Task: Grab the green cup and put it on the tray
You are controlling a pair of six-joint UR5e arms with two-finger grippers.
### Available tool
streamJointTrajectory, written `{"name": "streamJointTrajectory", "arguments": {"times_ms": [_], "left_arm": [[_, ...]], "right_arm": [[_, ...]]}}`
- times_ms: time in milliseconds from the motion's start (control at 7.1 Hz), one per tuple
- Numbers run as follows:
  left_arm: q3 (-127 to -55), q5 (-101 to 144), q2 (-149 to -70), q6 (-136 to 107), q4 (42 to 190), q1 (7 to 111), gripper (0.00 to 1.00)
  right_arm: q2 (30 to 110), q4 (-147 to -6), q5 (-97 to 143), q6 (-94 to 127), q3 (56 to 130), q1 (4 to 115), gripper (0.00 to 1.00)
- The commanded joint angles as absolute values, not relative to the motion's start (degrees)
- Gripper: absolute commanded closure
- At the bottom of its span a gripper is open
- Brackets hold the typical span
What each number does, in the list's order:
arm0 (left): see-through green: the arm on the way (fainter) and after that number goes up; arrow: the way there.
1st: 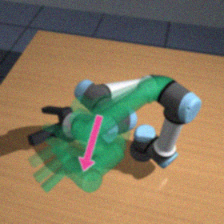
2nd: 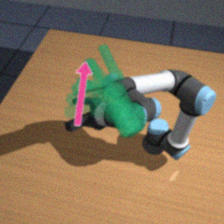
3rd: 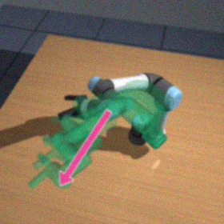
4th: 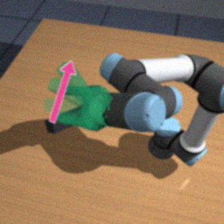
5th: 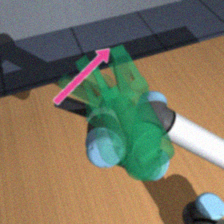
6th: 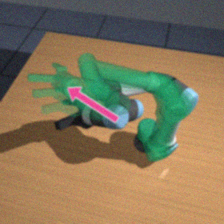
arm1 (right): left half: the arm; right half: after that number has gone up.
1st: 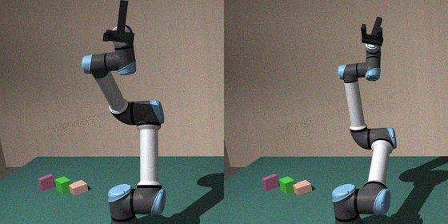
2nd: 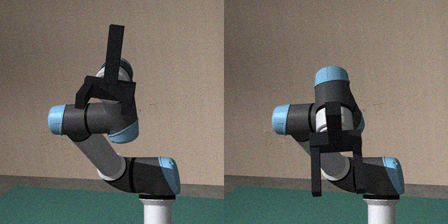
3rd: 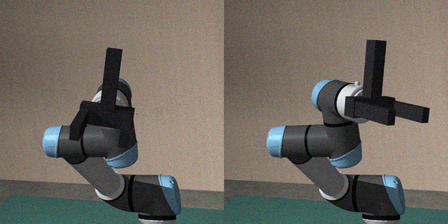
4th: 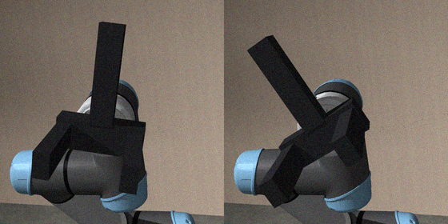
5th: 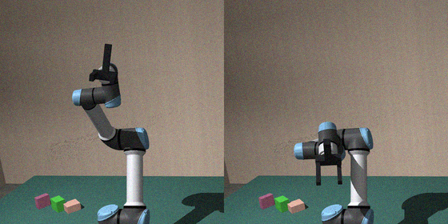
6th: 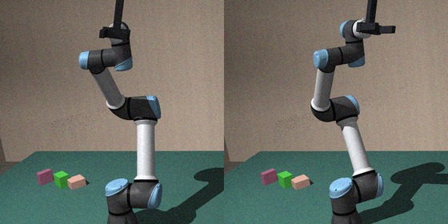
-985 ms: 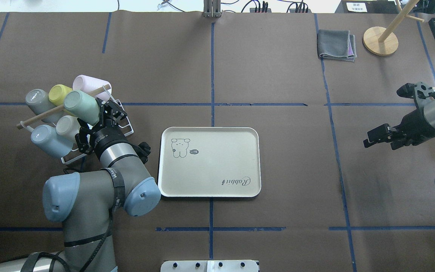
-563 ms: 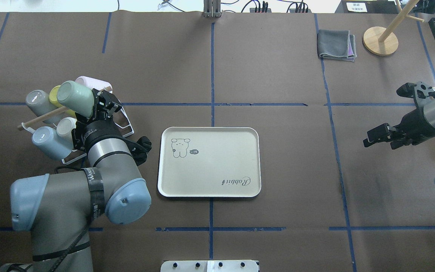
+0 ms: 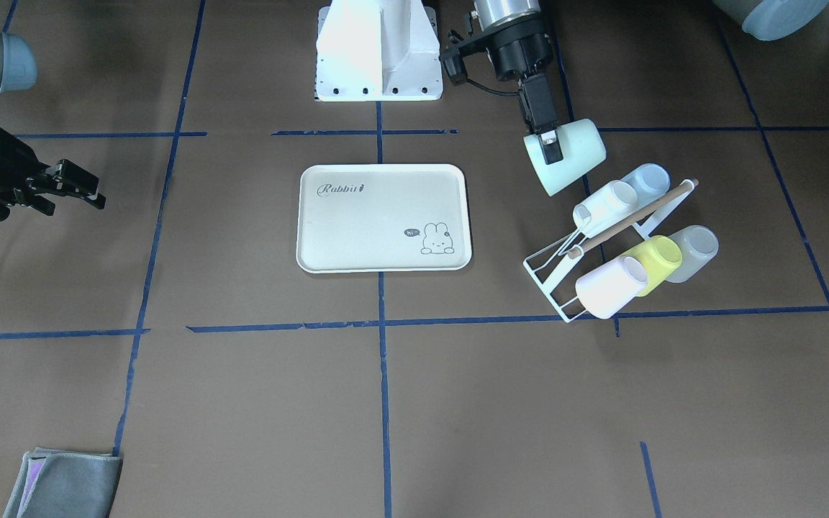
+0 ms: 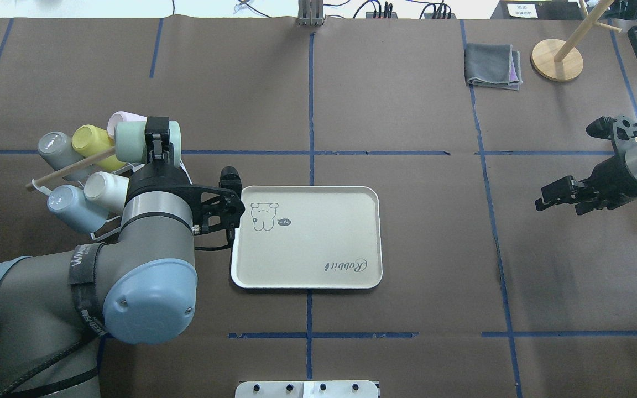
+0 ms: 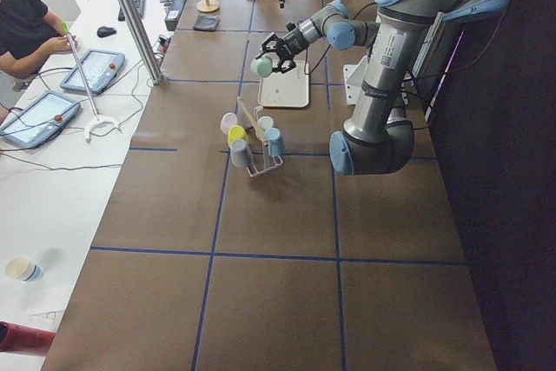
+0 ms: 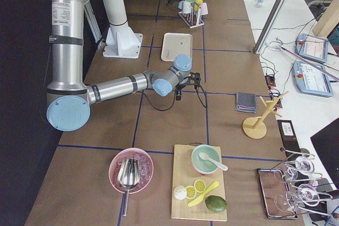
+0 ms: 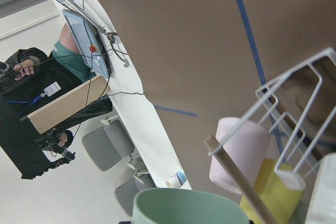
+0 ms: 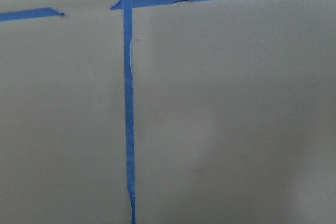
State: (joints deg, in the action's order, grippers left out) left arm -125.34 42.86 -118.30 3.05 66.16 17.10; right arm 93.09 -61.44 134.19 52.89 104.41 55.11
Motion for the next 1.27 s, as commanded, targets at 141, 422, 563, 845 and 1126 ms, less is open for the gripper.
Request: {"name": "streamJointTrajectory", "arguments": {"times_ms": [141, 422, 563, 845, 1126], "left_arm": [[-120.79, 43.77, -118.65, -33.91, 85.44, 15.83, 0.28], [-109.85, 43.77, -121.26, -44.35, 103.70, 15.47, 0.25], [-101.95, 43.77, -123.64, -48.39, 113.20, 14.95, 0.29], [-91.71, 43.51, -126.11, -52.12, 124.59, 13.45, 0.33], [-90.10, 43.42, -126.56, -52.29, 131.70, 11.61, 0.42]], "right_arm": [[93.16, -61.52, 134.21, 52.91, 104.41, 55.72, 0.00], [93.16, -61.44, 134.30, 52.91, 104.41, 56.51, 0.00], [93.08, -61.44, 134.38, 52.82, 104.50, 56.95, 0.00], [93.08, -61.44, 134.65, 52.82, 104.85, 57.57, 0.00], [93.08, -61.44, 134.82, 52.91, 105.46, 57.66, 0.00]]}}
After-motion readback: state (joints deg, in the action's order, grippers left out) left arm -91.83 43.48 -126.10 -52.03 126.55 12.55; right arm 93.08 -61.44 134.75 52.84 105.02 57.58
